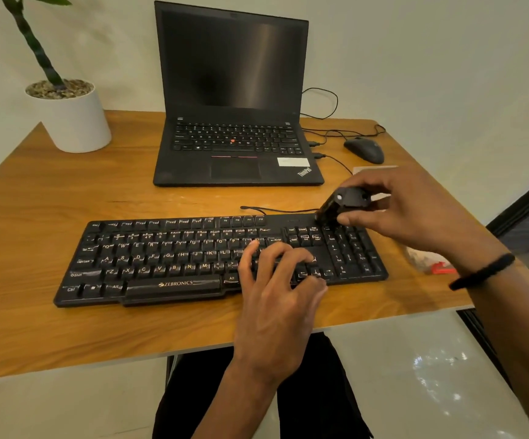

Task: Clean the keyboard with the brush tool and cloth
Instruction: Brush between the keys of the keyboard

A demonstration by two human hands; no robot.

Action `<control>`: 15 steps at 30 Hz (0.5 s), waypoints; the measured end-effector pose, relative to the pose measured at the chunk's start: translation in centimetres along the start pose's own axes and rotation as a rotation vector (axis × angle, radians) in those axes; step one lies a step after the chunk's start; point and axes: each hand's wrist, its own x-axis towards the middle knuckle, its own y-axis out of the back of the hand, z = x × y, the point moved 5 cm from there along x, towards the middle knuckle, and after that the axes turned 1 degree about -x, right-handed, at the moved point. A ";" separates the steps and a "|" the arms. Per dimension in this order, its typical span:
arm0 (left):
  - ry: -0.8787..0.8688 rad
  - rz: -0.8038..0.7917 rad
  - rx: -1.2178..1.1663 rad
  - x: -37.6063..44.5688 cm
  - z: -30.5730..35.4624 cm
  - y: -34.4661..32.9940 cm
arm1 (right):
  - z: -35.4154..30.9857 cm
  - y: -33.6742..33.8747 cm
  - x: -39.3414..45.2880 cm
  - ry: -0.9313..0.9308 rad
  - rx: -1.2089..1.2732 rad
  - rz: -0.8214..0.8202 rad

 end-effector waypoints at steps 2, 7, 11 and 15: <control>-0.002 0.007 0.005 0.0 0.0 0.1 | -0.3 0.8 -1.2 0.024 0.075 -0.122; -0.013 0.015 0.012 0.0 0.1 0.1 | -0.4 1.9 -2.3 0.009 0.175 -0.201; 0.000 -0.003 0.004 0.0 0.1 0.1 | 0.4 0.9 -0.7 -0.052 0.042 -0.040; 0.006 -0.011 0.009 0.0 0.0 0.0 | 0.5 0.9 0.4 -0.114 -0.140 0.221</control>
